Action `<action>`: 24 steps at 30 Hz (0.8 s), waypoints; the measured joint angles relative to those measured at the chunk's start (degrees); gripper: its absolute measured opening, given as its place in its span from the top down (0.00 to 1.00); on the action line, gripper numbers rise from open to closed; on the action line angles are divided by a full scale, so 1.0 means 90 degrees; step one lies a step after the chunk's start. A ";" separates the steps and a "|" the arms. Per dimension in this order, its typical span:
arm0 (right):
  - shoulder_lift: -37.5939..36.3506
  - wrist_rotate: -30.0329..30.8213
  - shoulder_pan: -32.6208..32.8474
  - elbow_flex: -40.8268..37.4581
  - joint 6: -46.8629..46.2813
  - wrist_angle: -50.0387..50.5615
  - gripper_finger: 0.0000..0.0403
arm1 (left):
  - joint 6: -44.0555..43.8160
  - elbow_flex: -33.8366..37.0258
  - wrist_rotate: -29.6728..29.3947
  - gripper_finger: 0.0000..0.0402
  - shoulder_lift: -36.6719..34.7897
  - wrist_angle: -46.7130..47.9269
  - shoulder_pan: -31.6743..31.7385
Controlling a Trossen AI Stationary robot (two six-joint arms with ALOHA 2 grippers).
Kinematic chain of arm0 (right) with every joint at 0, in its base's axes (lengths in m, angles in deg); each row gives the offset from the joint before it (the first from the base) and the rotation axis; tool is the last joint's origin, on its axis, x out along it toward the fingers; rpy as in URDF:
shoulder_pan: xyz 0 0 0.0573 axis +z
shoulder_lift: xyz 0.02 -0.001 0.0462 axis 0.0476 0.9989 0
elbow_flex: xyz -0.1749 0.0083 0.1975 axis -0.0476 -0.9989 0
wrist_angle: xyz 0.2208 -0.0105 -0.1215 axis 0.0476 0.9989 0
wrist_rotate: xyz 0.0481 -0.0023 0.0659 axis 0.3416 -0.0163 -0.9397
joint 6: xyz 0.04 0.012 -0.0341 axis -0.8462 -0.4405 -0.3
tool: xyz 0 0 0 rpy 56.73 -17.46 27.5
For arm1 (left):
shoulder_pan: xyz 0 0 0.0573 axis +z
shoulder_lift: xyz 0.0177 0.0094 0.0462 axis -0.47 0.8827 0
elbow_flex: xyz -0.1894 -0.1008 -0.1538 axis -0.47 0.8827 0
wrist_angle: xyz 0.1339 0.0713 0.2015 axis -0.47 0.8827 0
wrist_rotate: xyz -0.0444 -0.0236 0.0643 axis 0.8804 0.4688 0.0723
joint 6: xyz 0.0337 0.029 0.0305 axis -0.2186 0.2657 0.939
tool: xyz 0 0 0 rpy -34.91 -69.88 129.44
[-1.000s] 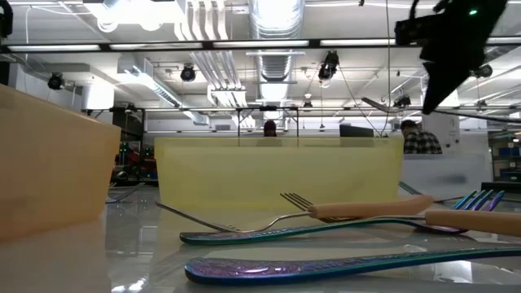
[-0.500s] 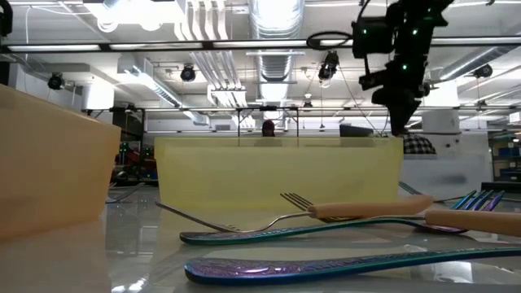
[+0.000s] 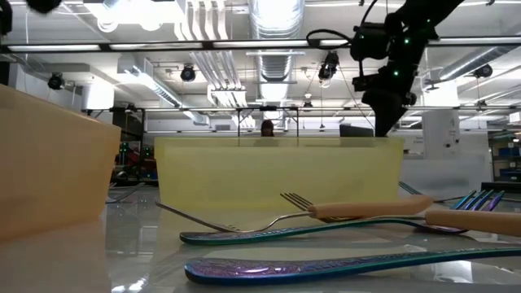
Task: Sort silverware by color (type)
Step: Put the orange fork into the orange bin
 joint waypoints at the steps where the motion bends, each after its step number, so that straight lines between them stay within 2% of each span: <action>1: 0.0000 0.0000 0.0000 0.0017 0.0004 -0.0011 0.74 | -0.0442 0.0202 0.0209 0.71 0.0009 0.0005 0.0005; 5: 0.0000 0.0000 0.0000 0.0124 -0.0061 -0.0007 0.69 | -0.2270 0.0962 0.1296 0.71 0.0015 0.0029 0.0010; 8: 0.0000 0.0000 0.0000 0.0183 -0.0211 0.0034 0.66 | -0.3288 0.1342 0.1948 0.71 0.0012 0.0136 0.0010; 16: -0.0004 -0.0008 0.0112 0.0229 -0.0485 0.0202 0.65 | -0.5165 0.1472 0.3418 0.71 0.0005 0.1740 0.0315; 18: -0.0005 -0.0007 0.0153 0.0229 -0.0492 0.0252 0.65 | -0.5396 0.1472 0.3970 0.71 0.0007 0.2052 0.0511; 24: -0.0005 -0.0005 0.0185 0.0229 -0.0503 0.0259 0.64 | -0.4854 0.1439 0.4764 0.71 0.0041 0.1960 0.1317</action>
